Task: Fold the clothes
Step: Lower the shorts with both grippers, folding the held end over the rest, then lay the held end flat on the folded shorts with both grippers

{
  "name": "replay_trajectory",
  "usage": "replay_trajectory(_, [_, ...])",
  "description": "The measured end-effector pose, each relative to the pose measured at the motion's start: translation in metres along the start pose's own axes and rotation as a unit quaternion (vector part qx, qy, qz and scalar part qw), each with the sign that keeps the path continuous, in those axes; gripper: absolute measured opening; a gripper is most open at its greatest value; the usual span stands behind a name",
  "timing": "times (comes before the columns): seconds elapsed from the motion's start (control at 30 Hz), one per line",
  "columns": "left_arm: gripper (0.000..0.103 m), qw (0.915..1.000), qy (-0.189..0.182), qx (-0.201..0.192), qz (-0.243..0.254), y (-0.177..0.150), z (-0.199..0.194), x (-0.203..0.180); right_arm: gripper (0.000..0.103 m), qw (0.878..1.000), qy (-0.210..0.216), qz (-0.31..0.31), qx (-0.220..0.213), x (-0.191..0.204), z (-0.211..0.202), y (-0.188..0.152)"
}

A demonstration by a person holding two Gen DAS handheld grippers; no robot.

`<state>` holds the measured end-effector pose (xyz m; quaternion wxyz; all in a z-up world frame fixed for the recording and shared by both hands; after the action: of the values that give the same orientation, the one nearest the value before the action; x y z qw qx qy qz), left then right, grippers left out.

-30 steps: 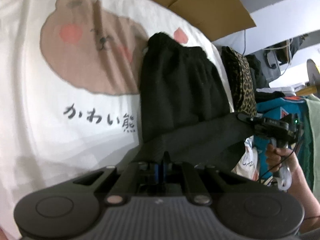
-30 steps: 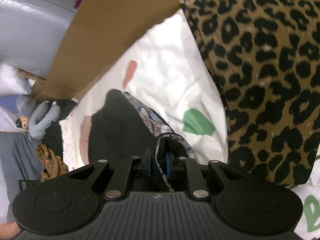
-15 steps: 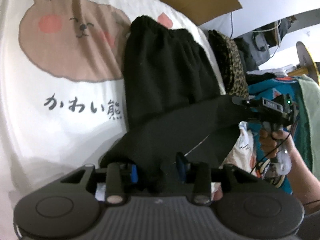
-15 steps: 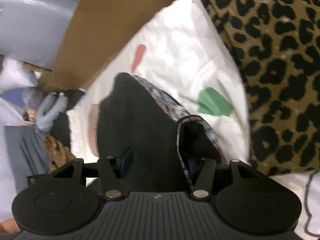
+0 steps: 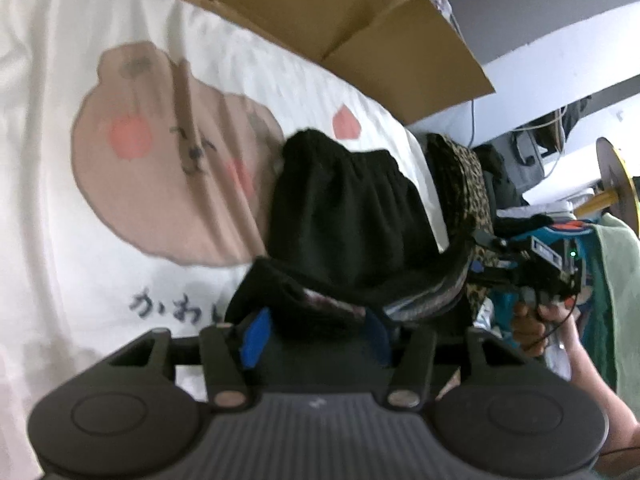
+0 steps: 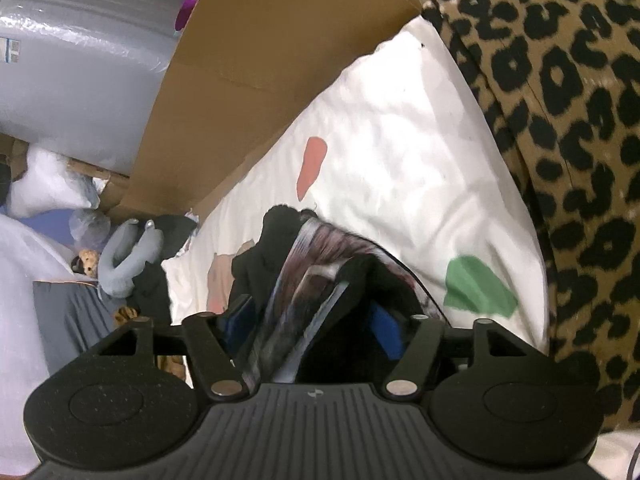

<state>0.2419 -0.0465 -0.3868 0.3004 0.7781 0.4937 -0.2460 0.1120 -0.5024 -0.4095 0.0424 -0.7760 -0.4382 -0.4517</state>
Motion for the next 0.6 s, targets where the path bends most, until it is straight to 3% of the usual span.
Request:
replay_trajectory(0.23, [0.057,0.9992,0.017,-0.018,0.03,0.005,-0.007,-0.004,0.069,0.999,-0.015,-0.035,-0.011,0.012,-0.007,0.005])
replay_trajectory(0.43, [0.057,0.997,0.059,-0.015,0.048,-0.001,0.004,-0.001,0.069,0.993,-0.065,-0.094,-0.028,0.022,-0.013,0.004])
replay_trajectory(0.6, [0.054,0.9961,0.073,-0.017,0.047,0.002,0.013,0.007,0.066,0.983,-0.11,-0.145,-0.018,0.023,-0.003,0.003])
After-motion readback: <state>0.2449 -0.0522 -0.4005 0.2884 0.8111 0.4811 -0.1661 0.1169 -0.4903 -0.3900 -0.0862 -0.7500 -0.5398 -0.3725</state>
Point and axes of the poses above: each gripper's, at about its wrist camera, not at the fingertips, and z roughly the way its jaws point, x to its left, y to its top, the point moved 1 cm from there along z, roughly the way its jaws point, and after that the axes turned 7 degrees about -z, right-handed, at the moved point
